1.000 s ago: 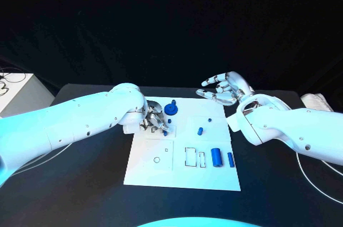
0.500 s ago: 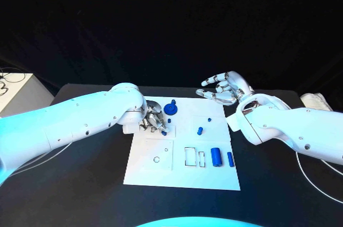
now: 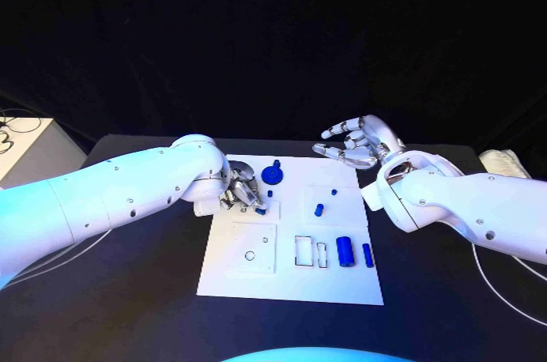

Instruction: Assemble the parts on the task board

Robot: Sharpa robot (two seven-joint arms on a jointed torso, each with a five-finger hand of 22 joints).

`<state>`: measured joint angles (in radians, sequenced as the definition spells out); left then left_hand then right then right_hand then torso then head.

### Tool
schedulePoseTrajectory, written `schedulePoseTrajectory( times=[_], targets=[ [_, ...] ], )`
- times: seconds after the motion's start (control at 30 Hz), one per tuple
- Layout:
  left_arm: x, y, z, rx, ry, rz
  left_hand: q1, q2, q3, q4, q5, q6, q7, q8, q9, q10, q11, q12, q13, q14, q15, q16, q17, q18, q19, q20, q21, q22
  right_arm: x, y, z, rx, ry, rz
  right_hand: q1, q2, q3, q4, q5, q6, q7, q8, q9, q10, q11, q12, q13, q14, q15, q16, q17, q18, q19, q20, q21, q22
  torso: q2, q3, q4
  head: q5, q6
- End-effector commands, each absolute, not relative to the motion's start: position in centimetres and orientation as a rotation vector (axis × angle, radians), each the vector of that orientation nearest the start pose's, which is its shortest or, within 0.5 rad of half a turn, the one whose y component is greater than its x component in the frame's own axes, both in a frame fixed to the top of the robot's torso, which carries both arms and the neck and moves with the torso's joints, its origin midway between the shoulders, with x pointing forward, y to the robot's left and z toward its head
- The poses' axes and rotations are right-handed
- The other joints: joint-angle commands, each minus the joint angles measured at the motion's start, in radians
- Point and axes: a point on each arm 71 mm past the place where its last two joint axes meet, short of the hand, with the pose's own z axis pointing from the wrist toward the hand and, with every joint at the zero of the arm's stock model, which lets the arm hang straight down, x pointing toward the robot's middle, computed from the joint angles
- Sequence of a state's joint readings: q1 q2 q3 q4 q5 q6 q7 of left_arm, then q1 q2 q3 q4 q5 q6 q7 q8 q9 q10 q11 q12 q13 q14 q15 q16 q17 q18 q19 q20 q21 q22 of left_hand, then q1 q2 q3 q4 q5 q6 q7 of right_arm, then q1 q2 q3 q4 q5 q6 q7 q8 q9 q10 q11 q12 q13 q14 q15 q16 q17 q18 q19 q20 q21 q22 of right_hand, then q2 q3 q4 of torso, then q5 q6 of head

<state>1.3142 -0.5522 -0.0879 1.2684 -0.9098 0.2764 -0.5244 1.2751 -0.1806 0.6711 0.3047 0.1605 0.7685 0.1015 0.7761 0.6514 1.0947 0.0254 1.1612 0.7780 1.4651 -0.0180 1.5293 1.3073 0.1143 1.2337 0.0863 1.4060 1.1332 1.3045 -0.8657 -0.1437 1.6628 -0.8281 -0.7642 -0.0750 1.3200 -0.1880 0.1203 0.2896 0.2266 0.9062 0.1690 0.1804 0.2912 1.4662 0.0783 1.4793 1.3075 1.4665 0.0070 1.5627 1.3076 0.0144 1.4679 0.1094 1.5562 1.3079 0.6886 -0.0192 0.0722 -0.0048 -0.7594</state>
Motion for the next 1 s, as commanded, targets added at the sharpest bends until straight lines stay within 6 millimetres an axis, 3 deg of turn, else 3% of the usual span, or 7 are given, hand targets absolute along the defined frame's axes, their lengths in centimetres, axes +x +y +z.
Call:
schedulePoseTrajectory(
  times=[0.03, 0.13, 0.2, 0.27, 0.43, 0.57, 1.0],
  targets=[
    [52.21, 13.54, -20.27, -0.196, 2.401, -0.541, -0.019, -0.01, 0.199, -0.19, 0.016, 0.013, -0.005, 0.003, 0.129, 0.023, -0.002, 0.012, 0.017, 0.056, -0.011, 0.01, 0.169, -0.023, 0.021, -0.001, 0.012, 0.019, 47.09, -19.76, -15.27, 0.521, 1.453, 0.884, -0.002, 0.008, -0.007, -0.001, 0.003, -0.002, -0.005, 0.007, 0.001, 0.02, 0.003, -0.003, 0.187, 0.096, 0.001, -0.004, 0.236, -0.009, 0.093, 0.003, -0.003, 0.249, -0.001, 0.0003, 0.0014, 0.0, 0.0],
    [52.25, 13.74, -19.98, -0.227, 2.373, -0.554, -0.035, -0.023, 0.22, -0.207, 0.034, 0.026, -0.009, 0.0, 0.135, 0.042, -0.005, 0.017, 0.029, 0.065, -0.015, 0.015, 0.183, -0.026, 0.034, -0.005, 0.019, 0.034, 47.09, -19.77, -15.3, 0.522, 1.454, 0.884, -0.002, 0.008, -0.007, -0.001, 0.003, -0.002, -0.005, 0.007, 0.001, 0.02, 0.003, -0.003, 0.187, 0.096, 0.001, -0.004, 0.236, -0.009, 0.093, 0.003, -0.003, 0.249, 0.0, 0.0003, 0.0014, 0.001, 0.0],
    [52.3, 13.86, -19.84, -0.244, 2.356, -0.559, -0.056, -0.042, 0.235, -0.227, 0.105, 0.048, -0.014, -0.003, 0.142, 0.071, -0.011, 0.027, 0.054, 0.077, -0.021, 0.021, 0.204, -0.03, 0.053, -0.01, 0.03, 0.056, 47.09, -19.79, -15.32, 0.523, 1.454, 0.884, -0.002, 0.008, -0.007, -0.001, 0.003, -0.002, -0.005, 0.007, 0.001, 0.02, 0.003, -0.003, 0.187, 0.096, 0.001, -0.004, 0.236, -0.009, 0.093, 0.003, -0.003, 0.249, 0.0, 0.0004, 0.001, 0.001, 0.0],
    [52.37, 13.99, -19.71, -0.253, 2.337, -0.557, -0.062, -0.046, 0.238, -0.233, 0.12, 0.054, -0.016, -0.005, 0.144, 0.079, -0.013, 0.03, 0.061, 0.08, -0.023, 0.024, 0.212, -0.032, 0.059, -0.012, 0.033, 0.063, 47.1, -19.82, -15.33, 0.524, 1.455, 0.883, -0.002, 0.008, -0.007, -0.001, 0.003, -0.002, -0.005, 0.007, 0.001, 0.02, 0.003, -0.003, 0.187, 0.096, 0.001, -0.004, 0.236, -0.009, 0.093, 0.003, -0.003, 0.249, 0.0, 0.0007, 0.0007, 0.001, 0.0],
    [52.53, 14.13, -19.63, -0.237, 2.301, -0.528, -0.084, -0.07, 0.243, -0.256, 0.218, 0.087, -0.026, -0.012, 0.152, 0.121, -0.023, 0.045, 0.099, 0.098, -0.033, 0.035, 0.246, -0.038, 0.087, -0.022, 0.048, 0.097, 47.1, -19.88, -15.34, 0.525, 1.455, 0.882, -0.002, 0.01, -0.008, -0.001, 0.002, -0.001, -0.006, 0.008, 0.001, 0.021, 0.003, -0.002, 0.188, 0.097, 0.001, -0.003, 0.236, -0.009, 0.093, 0.003, -0.003, 0.25, 0.0, 0.0006, 0.0009, 0.003, -0.002],
    [52.6, 14.07, -19.63, -0.208, 2.279, -0.498, -0.095, -0.079, 0.243, -0.267, 0.268, 0.104, -0.031, -0.018, 0.156, 0.141, -0.029, 0.051, 0.117, 0.104, -0.038, 0.04, 0.26, -0.041, 0.097, -0.028, 0.053, 0.108, 47.1, -19.91, -15.35, 0.525, 1.455, 0.881, -0.002, 0.01, -0.008, -0.001, 0.002, -0.001, -0.006, 0.008, 0.001, 0.021, 0.003, -0.002, 0.188, 0.097, 0.001, -0.003, 0.236, -0.009, 0.093, 0.003, -0.003, 0.25, 0.0, -0.0004, 0.0021, 0.002, -0.003],
    [52.15, 13.59, -20.28, -0.136, 2.269, -0.452, -0.111, -0.087, 0.242, -0.283, 0.328, 0.126, -0.039, -0.025, 0.163, 0.169, -0.037, 0.062, 0.146, 0.106, -0.047, 0.042, 0.263, -0.044, 0.111, -0.036, 0.058, 0.121, 47.12, -19.96, -15.38, 0.526, 1.455, 0.88, -0.002, 0.01, -0.008, -0.001, 0.002, -0.001, -0.006, 0.008, 0.001, 0.021, 0.003, -0.002, 0.188, 0.097, 0.001, -0.003, 0.236, -0.009, 0.093, 0.003, -0.003, 0.25, 0.001, -0.0012, 0.0009, 0.006, -0.008]
  ],
)
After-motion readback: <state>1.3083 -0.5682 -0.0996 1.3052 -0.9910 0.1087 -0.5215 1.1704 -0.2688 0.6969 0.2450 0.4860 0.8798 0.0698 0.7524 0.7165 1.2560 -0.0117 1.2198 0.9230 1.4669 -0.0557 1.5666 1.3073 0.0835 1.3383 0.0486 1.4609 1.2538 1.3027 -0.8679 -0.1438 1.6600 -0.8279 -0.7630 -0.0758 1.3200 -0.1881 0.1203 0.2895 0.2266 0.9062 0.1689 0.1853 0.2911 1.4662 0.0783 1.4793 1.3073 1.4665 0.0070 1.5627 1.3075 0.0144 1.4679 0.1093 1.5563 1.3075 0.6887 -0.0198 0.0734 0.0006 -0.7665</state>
